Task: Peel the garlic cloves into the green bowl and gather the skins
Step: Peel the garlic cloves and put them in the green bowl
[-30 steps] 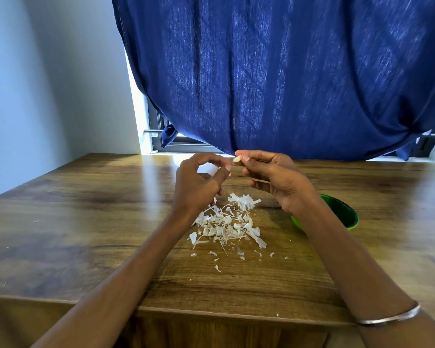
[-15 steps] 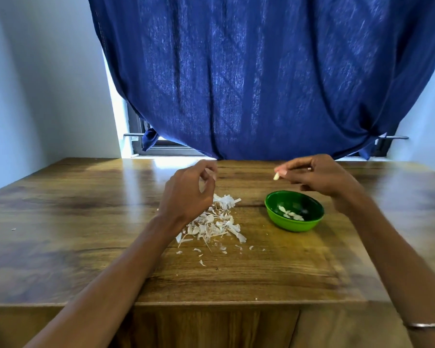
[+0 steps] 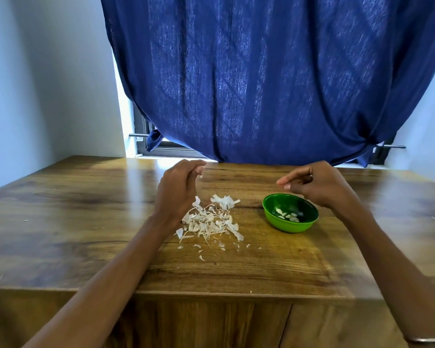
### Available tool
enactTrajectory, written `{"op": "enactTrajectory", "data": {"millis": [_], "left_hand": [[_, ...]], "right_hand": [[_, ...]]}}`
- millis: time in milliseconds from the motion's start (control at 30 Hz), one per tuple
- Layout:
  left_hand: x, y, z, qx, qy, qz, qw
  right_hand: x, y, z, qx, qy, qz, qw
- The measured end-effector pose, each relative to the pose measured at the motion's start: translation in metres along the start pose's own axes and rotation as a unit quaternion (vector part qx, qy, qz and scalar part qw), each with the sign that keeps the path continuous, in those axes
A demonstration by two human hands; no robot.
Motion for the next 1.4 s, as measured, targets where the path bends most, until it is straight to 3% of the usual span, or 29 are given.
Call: {"op": "enactTrajectory", "data": {"millis": [233, 400, 600, 967, 1100, 1400], "left_hand": [[-0.034, 0.023, 0.008, 0.009, 0.093, 0.034, 0.995], [-0.051, 0.021, 0.019, -0.041, 0.125, 0.006, 0.991], [-0.03, 0.001, 0.023, -0.122, 0.055, -0.023, 0.991], [-0.015, -0.001, 0.019, -0.111, -0.006, -0.076, 0.991], [-0.014, -0.005, 0.02, -0.127, -0.006, -0.053, 0.99], [0.002, -0.007, 0.02, -0.127, -0.044, -0.004, 0.991]], "right_hand": [[-0.054, -0.085, -0.004, -0.083, 0.054, -0.048, 0.994], [-0.073, -0.149, -0.002, -0.116, 0.086, 0.029, 0.989], [-0.064, -0.163, -0.002, -0.158, 0.067, 0.136, 0.976], [-0.059, -0.171, -0.003, -0.213, 0.076, 0.161, 0.961], [-0.051, -0.168, -0.004, -0.198, 0.063, 0.107, 0.972], [-0.041, -0.137, -0.012, -0.113, -0.004, -0.139, 0.984]]}}
Point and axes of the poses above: each hand's wrist, its own z-axis away from the middle knuckle, its own y-axis out of the back of the hand, x = y × z, the point moved 8 cm from there along -z, towards the middle knuckle, and after that the axes turned 13 degrees about -z, right-handed, at the moved point
